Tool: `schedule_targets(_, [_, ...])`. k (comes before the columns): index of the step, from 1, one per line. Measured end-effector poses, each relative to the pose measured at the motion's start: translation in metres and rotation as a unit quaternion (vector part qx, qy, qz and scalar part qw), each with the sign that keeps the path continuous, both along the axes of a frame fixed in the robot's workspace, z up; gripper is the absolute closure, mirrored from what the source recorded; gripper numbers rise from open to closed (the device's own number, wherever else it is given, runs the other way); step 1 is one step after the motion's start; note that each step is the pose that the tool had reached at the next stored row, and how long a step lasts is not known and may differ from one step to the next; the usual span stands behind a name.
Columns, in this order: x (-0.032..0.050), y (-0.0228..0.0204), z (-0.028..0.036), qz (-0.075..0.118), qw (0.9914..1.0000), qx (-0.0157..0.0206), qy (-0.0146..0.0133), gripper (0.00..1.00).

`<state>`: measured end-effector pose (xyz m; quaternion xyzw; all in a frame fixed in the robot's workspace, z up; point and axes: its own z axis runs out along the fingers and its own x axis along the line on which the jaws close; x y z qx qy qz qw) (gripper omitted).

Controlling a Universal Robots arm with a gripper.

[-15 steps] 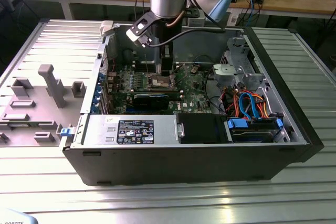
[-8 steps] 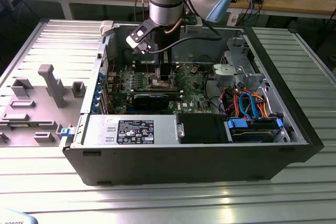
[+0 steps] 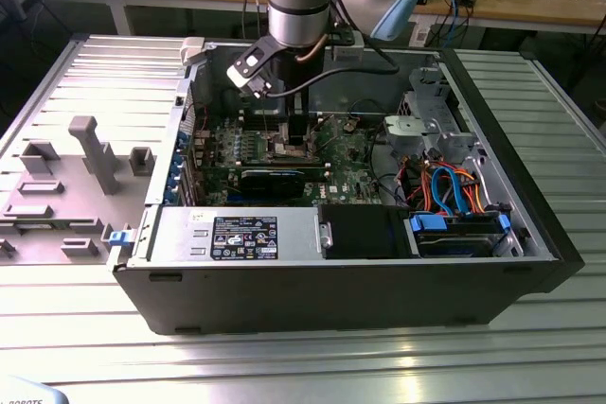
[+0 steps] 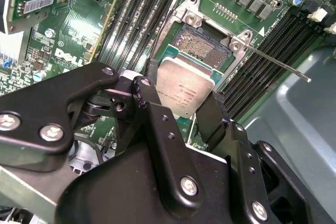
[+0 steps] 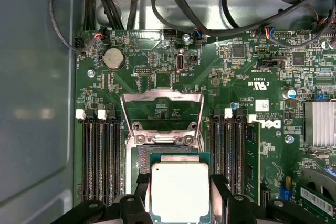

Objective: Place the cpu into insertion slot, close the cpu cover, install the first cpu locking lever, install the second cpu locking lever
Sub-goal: 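Place the cpu into insertion slot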

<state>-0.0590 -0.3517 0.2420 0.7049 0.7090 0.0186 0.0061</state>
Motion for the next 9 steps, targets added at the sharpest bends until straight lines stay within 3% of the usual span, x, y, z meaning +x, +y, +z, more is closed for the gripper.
schedule_targets(4, [-0.0002,0.0012,-0.0051,0.001,1.00000,0.0010,-0.0003,0.46])
schedule_targets(6, [-0.0005,0.0042,-0.0095,0.001,1.00000,0.0008,-0.0010,0.46])
schedule_targets(9, [-0.0018,0.0067,-0.0140,0.001,0.99999,0.0009,-0.0049,0.46])
